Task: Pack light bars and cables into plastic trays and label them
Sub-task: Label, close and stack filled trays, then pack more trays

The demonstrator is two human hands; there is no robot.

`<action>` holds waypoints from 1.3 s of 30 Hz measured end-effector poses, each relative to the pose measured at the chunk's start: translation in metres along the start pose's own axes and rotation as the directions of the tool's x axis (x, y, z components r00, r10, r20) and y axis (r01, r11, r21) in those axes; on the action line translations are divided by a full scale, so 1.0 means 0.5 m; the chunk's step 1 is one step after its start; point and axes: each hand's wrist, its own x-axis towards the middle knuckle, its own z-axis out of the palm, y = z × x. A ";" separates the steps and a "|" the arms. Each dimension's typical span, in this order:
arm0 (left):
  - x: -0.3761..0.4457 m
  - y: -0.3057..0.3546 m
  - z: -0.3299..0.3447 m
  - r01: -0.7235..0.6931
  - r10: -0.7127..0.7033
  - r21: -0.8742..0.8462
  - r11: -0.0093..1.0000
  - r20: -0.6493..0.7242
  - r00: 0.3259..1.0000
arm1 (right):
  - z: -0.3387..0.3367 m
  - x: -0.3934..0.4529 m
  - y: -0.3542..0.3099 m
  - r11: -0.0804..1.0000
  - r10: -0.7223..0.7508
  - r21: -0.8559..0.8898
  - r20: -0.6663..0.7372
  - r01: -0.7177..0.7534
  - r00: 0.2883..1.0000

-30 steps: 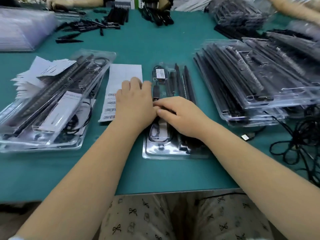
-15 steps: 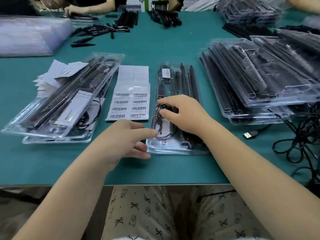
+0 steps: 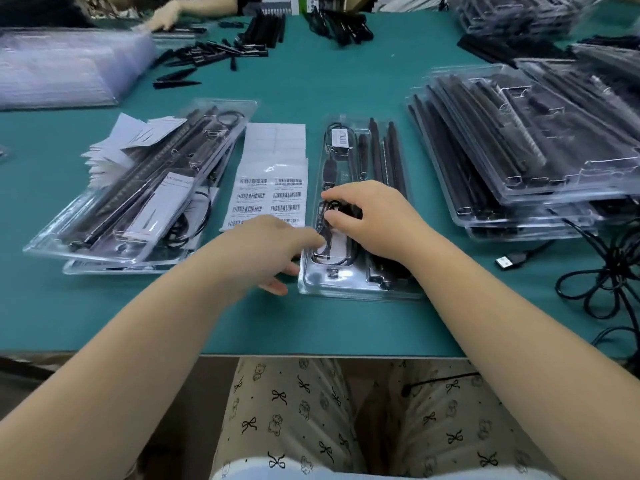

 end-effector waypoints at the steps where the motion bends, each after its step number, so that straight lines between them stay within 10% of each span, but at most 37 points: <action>1: -0.006 0.004 -0.002 0.020 -0.020 -0.090 0.996 0.004 1.000 | 0.000 0.000 0.000 1.000 0.001 -0.001 -0.003 -0.001 1.000; 8: -0.041 0.024 -0.027 0.159 0.017 -0.550 0.820 0.301 0.954 | -0.002 -0.004 0.001 1.000 0.012 0.020 -0.020 -0.011 1.000; 16: -0.021 0.021 -0.022 0.192 -0.107 -0.593 0.782 0.176 0.979 | -0.006 -0.008 0.002 0.997 0.025 0.073 -0.040 -0.022 0.999; 24: 0.008 0.005 0.025 -0.002 0.113 -0.439 0.899 0.227 0.967 | -0.020 -0.015 0.006 0.967 0.069 0.256 -0.227 -0.009 0.972; 31: 0.026 -0.017 0.060 0.011 0.094 -0.599 0.801 0.144 0.985 | -0.020 -0.011 0.004 0.986 0.045 0.164 -0.282 0.002 0.958; 39: 0.021 -0.031 0.049 0.011 0.114 -0.690 0.724 0.136 0.984 | -0.057 -0.021 0.009 0.825 0.470 0.519 -0.415 -0.221 0.779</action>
